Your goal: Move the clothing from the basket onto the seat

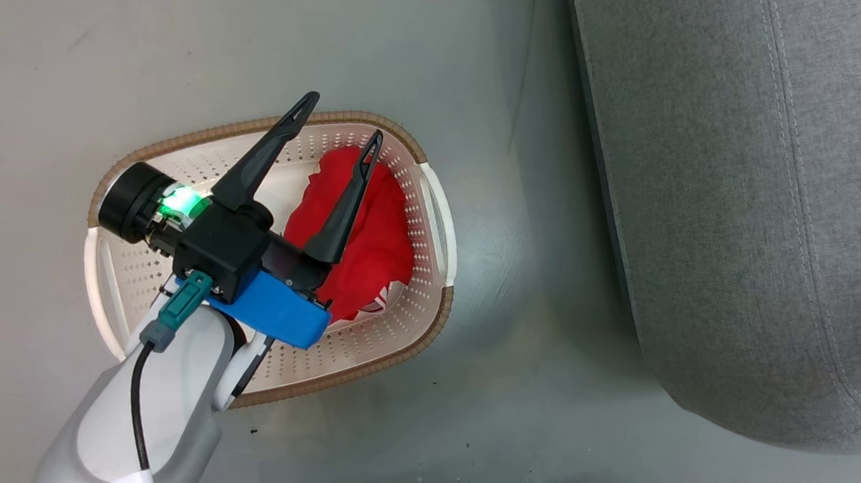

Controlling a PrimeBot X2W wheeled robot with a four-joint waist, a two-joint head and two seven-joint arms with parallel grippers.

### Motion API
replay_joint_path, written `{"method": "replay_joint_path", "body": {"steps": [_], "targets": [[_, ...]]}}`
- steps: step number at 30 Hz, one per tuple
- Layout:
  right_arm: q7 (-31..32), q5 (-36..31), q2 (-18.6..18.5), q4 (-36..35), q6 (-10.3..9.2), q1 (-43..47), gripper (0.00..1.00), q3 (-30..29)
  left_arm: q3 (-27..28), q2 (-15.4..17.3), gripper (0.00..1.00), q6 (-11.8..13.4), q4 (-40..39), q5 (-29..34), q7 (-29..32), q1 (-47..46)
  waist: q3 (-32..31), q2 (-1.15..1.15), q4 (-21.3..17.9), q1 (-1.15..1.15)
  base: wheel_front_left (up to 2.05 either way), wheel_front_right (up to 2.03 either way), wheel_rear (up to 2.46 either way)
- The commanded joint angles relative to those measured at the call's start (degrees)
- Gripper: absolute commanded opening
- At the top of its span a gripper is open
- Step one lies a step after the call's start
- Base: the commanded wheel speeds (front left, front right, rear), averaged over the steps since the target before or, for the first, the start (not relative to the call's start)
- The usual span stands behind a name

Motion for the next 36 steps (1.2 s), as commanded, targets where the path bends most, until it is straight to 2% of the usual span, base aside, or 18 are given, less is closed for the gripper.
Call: {"method": "replay_joint_path", "body": {"steps": [1, 3, 4, 5, 21, 36], "targets": [[-0.52, -0.49, -1.11, 0.94, 0.01, -1.29, 0.0, 0.33, 0.31, -0.02, 1.0, -0.03, 0.16, -0.09, -0.28, -0.35, -0.3, 0.0, 0.02, -0.01, 0.0, 0.0, 0.0], [-0.66, -0.51, -1.67, 1.92, 0.01, -1.74, 0.0, 0.76, 0.5, -0.06, 1.0, -0.05, 0.23, -0.2, -0.28, -0.42, -0.5, 0.0, -0.01, -0.01, 0.0, 0.0, 0.0], [-0.81, -0.66, -1.96, 2.21, 0.01, -1.88, 0.45, 1.23, 0.58, -0.09, 1.0, -0.06, 0.26, -0.22, -0.28, -0.41, -0.59, 0.0, -0.03, -0.01, 0.0, 0.0, 0.0], [-0.88, -0.76, -2.31, 2.41, 0.01, -1.91, 1.0, 1.57, 0.63, -0.15, 1.0, -0.07, 0.29, -0.23, -0.28, -0.38, -0.66, 0.0, -0.05, -0.01, 0.0, 0.0, 0.0], [-1.34, -0.68, -4.03, 4.28, 0.01, -0.27, 1.0, 4.45, 0.46, -1.57, 1.0, -0.35, 1.24, -0.83, -0.28, 0.68, -3.33, 0.0, 0.45, -0.01, 0.0, 0.0, 0.0], [-1.32, -1.89, -1.6, 1.81, 0.01, 8.77, 1.0, 7.63, 1.91, -5.47, 1.0, -0.54, 3.27, -2.81, -0.28, 6.1, -13.42, 0.0, 2.68, -0.01, 0.0, 0.0, 0.0]]}}
